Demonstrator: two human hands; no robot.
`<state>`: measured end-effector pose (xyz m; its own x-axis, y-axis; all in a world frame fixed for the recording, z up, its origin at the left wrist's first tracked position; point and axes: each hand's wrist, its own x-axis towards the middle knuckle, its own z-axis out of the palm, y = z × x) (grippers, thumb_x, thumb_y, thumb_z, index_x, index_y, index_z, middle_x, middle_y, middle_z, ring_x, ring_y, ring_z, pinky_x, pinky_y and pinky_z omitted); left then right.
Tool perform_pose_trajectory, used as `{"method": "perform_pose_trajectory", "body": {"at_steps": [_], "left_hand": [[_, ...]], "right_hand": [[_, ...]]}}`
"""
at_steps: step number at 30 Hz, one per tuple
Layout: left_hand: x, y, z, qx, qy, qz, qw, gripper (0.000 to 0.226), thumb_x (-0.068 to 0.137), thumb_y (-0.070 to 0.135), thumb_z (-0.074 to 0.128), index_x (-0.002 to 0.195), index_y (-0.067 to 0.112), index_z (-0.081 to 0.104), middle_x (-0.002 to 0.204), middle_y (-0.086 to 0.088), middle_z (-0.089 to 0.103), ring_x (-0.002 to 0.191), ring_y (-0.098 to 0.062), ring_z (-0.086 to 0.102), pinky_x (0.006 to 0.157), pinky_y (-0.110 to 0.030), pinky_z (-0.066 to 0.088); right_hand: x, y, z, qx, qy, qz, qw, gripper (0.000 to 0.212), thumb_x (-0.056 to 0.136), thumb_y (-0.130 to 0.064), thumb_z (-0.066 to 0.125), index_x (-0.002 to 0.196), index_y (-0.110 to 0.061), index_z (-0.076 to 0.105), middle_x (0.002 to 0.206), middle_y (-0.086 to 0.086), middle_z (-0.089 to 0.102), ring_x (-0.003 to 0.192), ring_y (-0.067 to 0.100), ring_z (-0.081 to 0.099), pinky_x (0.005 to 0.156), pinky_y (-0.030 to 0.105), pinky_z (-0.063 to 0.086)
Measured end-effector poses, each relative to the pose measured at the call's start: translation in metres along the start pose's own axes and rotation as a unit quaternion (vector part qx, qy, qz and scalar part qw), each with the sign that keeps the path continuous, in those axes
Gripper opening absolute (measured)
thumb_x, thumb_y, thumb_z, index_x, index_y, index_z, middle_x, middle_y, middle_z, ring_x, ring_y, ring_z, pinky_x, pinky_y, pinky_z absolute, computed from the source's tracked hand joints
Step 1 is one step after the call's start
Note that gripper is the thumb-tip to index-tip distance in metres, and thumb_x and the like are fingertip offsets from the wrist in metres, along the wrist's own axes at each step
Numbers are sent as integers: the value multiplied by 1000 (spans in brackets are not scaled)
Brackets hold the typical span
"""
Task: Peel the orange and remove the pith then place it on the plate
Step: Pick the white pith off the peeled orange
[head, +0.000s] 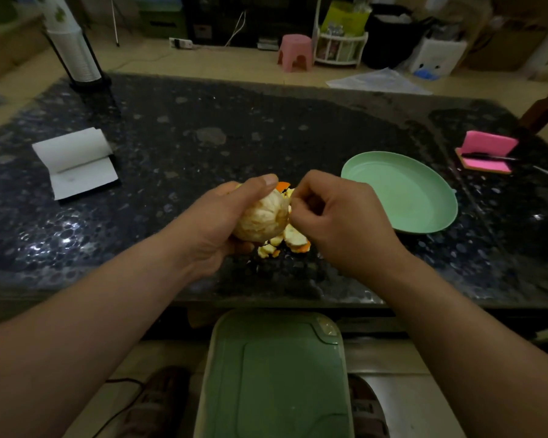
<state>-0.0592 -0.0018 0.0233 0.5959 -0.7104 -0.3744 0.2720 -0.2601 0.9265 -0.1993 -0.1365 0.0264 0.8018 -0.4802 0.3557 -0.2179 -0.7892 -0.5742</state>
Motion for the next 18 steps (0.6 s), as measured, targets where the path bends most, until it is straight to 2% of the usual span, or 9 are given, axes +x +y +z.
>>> {"method": "perform_pose_trajectory", "body": {"at_steps": [2, 4, 6, 8, 10, 12, 15, 18], "left_hand": [[-2, 2, -1, -18, -10, -6, 1000, 47, 91, 54, 72, 122, 18, 73, 107, -7, 80, 96, -25, 72, 84, -43, 53], [-5, 5, -1, -36, -24, -8, 999, 31, 94, 48, 69, 111, 23, 74, 100, -5, 79, 93, -24, 72, 77, -38, 53], [-8, 8, -2, -51, -28, -9, 998, 23, 96, 44, 66, 107, 25, 73, 95, -2, 79, 90, -22, 72, 72, -34, 51], [-8, 9, -3, -50, -26, -10, 998, 26, 95, 45, 66, 109, 23, 72, 97, -4, 80, 94, -25, 71, 79, -38, 50], [-6, 9, -3, -44, -22, -18, 999, 35, 92, 48, 68, 112, 20, 73, 107, -12, 80, 100, -28, 69, 89, -45, 47], [-6, 9, -4, -43, -16, -22, 999, 35, 93, 49, 68, 109, 19, 74, 106, -11, 80, 98, -27, 69, 89, -43, 49], [-4, 10, -4, -35, -13, -13, 999, 33, 96, 50, 66, 110, 21, 74, 95, -3, 78, 89, -21, 70, 77, -36, 51], [-1, 8, -5, -12, -9, -6, 1000, 44, 94, 53, 68, 121, 18, 72, 98, -3, 79, 89, -20, 72, 80, -39, 52]], "right_hand": [[2, 1, -3, 95, -19, 37, 995, 11, 95, -21, 71, 84, -25, 70, 69, -3, 68, 59, 11, 59, 56, 31, 48], [4, 1, -7, 148, -31, 48, 987, 13, 97, -18, 72, 86, -24, 73, 72, 2, 70, 62, 21, 61, 57, 33, 48], [5, 0, -11, 179, -43, 54, 981, 14, 99, -17, 72, 87, -24, 74, 75, 6, 72, 70, 30, 67, 61, 42, 55], [5, 1, -13, 197, -59, 60, 977, 13, 101, -18, 70, 90, -24, 75, 78, 5, 74, 76, 32, 70, 67, 50, 60], [5, 2, -13, 196, -71, 62, 976, 12, 102, -20, 68, 94, -25, 76, 81, 2, 76, 78, 29, 73, 71, 52, 61], [4, 3, -12, 189, -81, 55, 977, 10, 103, -23, 68, 97, -27, 75, 82, -2, 76, 76, 20, 72, 68, 43, 60], [3, 4, -10, 175, -102, 51, 978, 9, 101, -37, 72, 100, -28, 73, 82, -6, 74, 69, 4, 66, 62, 21, 50], [2, 4, -9, 122, -89, 34, 988, 12, 99, -43, 72, 97, -31, 70, 81, -11, 72, 71, 3, 66, 60, 15, 46]]}}
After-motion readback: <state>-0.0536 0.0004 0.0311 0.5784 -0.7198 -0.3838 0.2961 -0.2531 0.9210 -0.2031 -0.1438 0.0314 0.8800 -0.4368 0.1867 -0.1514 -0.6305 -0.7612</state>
